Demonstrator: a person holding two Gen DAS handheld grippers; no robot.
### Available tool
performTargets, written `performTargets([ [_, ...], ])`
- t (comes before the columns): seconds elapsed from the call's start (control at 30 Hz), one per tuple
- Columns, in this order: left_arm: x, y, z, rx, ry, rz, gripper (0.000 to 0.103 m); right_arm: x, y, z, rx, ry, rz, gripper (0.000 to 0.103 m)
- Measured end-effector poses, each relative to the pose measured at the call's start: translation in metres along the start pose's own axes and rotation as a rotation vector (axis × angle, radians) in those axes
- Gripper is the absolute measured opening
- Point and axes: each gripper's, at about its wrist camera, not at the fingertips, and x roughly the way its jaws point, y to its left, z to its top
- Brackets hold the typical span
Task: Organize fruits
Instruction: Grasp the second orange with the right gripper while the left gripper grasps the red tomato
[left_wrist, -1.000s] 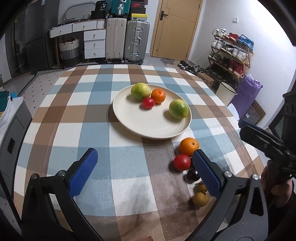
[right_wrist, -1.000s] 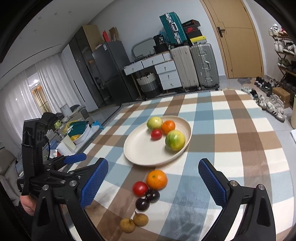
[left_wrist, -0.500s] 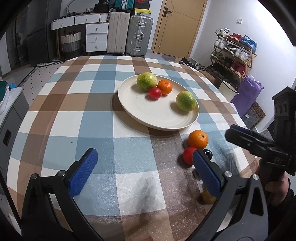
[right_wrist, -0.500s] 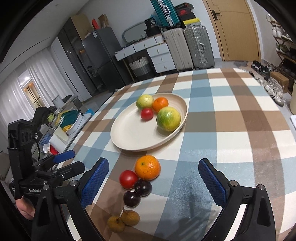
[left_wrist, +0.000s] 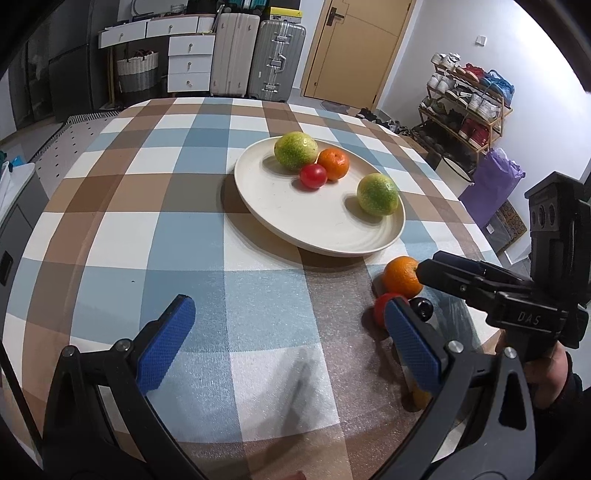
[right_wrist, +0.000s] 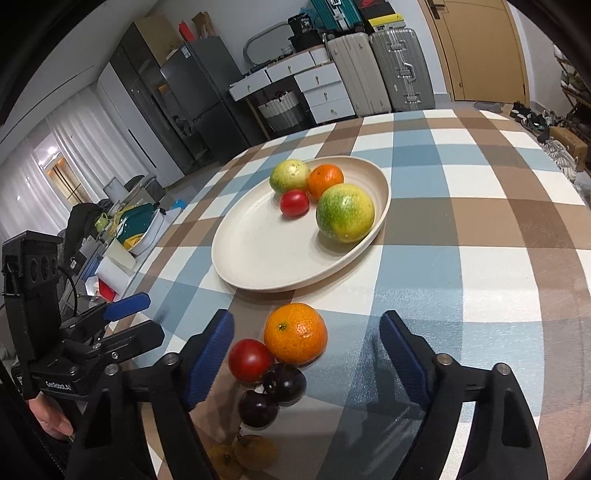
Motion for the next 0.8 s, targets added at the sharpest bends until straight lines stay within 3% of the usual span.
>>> performTargets([
  [0.5,0.005,0.01,-0.002,-0.026,0.008,-0.005,0.102,0.017,0.008,-0.001,-0.03,0.06,0.002,0.059],
  [0.63,0.006,0.012,-0.002,-0.031,0.009,-0.002,0.102,0.019,0.009,-0.003,-0.035,0.07,0.014,0.043],
  [0.8,0.005,0.014,-0.003,-0.038,0.012,0.0,0.102,0.019,0.006,-0.004,-0.022,0.065,0.023,0.041],
])
